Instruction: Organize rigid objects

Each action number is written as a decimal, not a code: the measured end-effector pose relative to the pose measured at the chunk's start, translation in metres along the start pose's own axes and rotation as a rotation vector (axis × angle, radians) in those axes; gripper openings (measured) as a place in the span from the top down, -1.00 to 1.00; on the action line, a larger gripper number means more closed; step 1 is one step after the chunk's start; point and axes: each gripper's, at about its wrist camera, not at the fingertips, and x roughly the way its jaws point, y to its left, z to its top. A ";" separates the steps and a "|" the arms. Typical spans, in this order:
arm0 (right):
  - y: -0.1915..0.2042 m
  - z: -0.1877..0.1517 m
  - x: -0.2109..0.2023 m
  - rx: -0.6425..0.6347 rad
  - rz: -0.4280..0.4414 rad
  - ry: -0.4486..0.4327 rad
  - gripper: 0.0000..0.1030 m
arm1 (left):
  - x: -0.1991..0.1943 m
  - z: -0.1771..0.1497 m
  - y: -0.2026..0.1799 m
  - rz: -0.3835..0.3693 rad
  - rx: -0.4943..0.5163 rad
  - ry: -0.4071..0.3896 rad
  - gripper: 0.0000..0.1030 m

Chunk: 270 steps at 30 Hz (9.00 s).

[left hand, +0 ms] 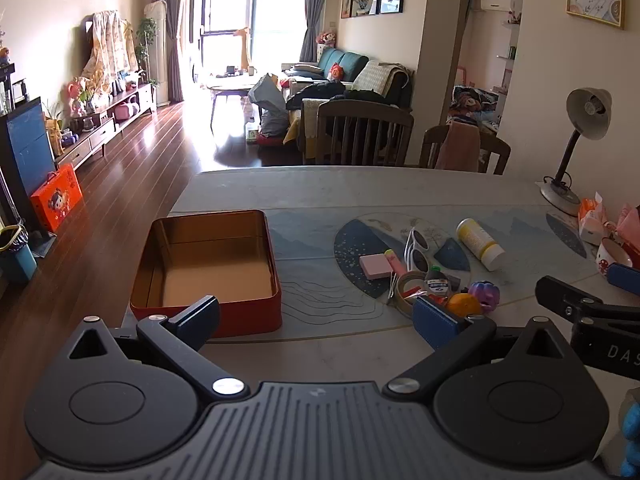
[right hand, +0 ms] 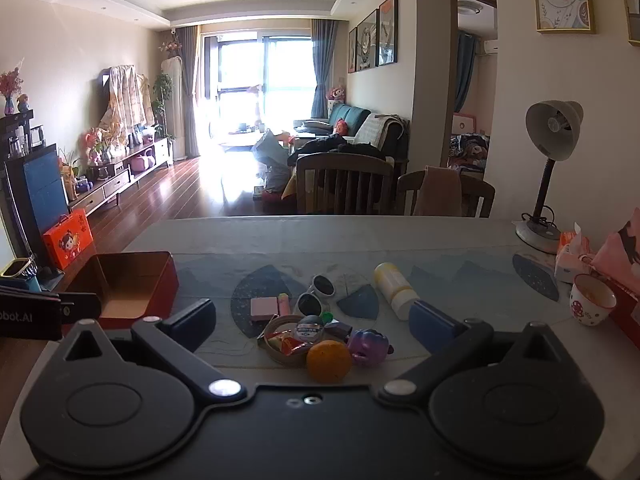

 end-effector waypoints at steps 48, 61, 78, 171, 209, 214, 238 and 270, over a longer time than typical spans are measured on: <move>-0.130 -0.026 0.165 -0.336 0.394 0.301 -0.50 | 0.171 0.000 -0.143 -0.168 0.094 0.251 -0.98; -0.117 -0.036 0.201 -0.573 0.557 0.310 -0.22 | 0.227 -0.010 -0.164 -0.197 0.008 0.421 -0.65; -0.121 -0.044 0.203 -0.598 0.589 0.293 -0.01 | 0.239 -0.012 -0.163 -0.222 -0.057 0.488 0.02; 0.034 0.013 0.147 -0.397 0.491 0.289 -0.01 | 0.185 0.019 0.016 -0.102 0.037 0.259 -0.11; -0.059 0.004 0.210 -0.343 0.637 0.357 -0.01 | 0.270 0.025 -0.043 0.372 0.154 0.203 -0.31; -0.059 0.002 0.214 -0.330 0.647 0.368 -0.01 | 0.240 0.018 -0.078 0.443 0.304 0.041 -0.59; -0.060 0.003 0.218 -0.341 0.638 0.369 -0.01 | 0.276 0.018 -0.064 0.303 0.131 0.206 -0.02; 0.155 0.043 0.184 -0.515 0.677 0.279 -0.01 | 0.196 0.070 0.121 0.230 -0.110 0.157 -0.02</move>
